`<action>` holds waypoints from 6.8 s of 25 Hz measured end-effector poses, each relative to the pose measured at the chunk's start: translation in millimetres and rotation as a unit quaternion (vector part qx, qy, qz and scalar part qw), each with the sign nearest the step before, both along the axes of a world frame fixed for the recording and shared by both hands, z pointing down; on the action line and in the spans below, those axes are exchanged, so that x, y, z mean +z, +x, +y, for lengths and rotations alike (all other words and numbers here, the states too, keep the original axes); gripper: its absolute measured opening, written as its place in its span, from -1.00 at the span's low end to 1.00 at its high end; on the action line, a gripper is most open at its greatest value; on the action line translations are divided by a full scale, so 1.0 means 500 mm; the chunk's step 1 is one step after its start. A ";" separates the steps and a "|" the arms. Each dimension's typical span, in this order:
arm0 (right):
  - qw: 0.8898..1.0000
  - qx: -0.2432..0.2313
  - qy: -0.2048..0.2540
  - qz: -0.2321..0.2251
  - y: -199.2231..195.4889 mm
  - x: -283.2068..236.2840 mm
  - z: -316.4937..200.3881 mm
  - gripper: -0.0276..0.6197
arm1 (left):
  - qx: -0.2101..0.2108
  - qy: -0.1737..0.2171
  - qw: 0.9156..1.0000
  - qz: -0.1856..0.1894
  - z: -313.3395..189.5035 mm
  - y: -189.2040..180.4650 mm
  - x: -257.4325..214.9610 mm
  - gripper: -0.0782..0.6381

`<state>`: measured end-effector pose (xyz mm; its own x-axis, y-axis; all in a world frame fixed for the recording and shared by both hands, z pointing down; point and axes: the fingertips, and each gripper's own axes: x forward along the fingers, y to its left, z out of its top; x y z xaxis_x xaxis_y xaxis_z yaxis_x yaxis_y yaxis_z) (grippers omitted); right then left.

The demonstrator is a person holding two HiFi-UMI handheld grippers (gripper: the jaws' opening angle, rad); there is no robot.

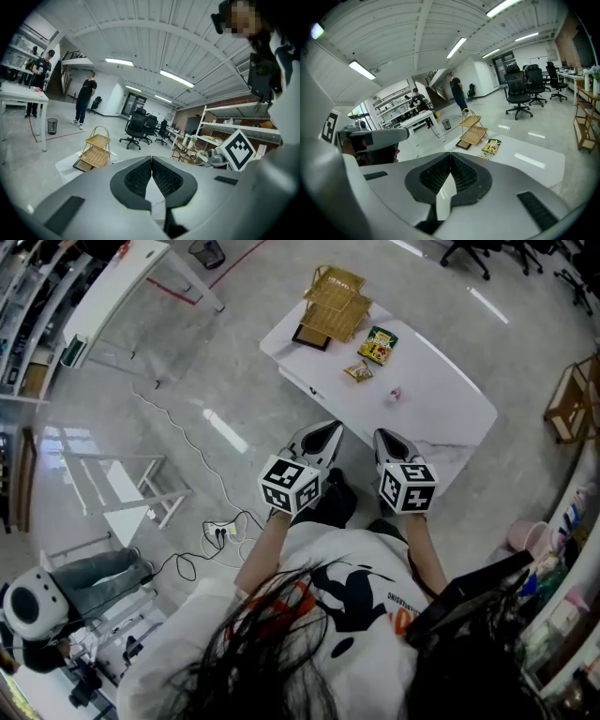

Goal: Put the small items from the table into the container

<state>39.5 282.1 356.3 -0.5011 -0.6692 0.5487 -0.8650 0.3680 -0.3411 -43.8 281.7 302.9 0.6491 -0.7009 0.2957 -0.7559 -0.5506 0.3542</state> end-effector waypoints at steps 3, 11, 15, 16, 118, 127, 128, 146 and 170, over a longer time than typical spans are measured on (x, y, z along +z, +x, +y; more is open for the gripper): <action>1.000 0.015 -0.002 0.008 -0.008 0.007 -0.025 -0.87 | 0.005 -0.011 1.000 0.024 -0.037 -0.019 0.008 -0.76; 0.997 0.060 -0.027 0.031 0.038 0.040 -0.067 -0.87 | 0.031 -0.050 0.997 0.040 -0.091 -0.008 0.058 -0.76; 0.996 0.075 -0.038 0.040 0.072 0.065 -0.094 -0.87 | 0.044 -0.065 0.996 0.037 -0.111 0.013 0.089 -0.76; 0.995 0.078 -0.042 0.041 0.081 0.074 -0.101 -0.87 | 0.046 -0.067 0.996 0.035 -0.116 0.018 0.096 -0.76; 0.954 0.050 -0.263 -0.132 -0.140 0.571 -0.766 -0.42 | -0.031 -0.187 0.982 -0.009 -0.574 -0.150 0.488 -0.76; 0.926 0.151 -0.284 -0.195 -0.177 0.654 -0.835 -0.42 | -0.038 -0.207 0.977 -0.012 -0.631 -0.249 0.540 -0.76; 0.923 0.159 -0.287 -0.201 -0.178 0.661 -0.842 -0.42 | -0.038 -0.208 0.977 -0.013 -0.636 -0.254 0.543 -0.76; 0.934 0.133 -0.287 -0.167 -0.126 0.644 -0.759 -0.27 | 0.016 -0.212 0.977 -0.018 -0.669 -0.190 0.548 -0.76; 0.906 0.149 -0.389 -0.068 -0.003 0.727 -0.567 -0.23 | 0.024 -0.223 0.974 0.016 -0.688 -0.114 0.556 -0.76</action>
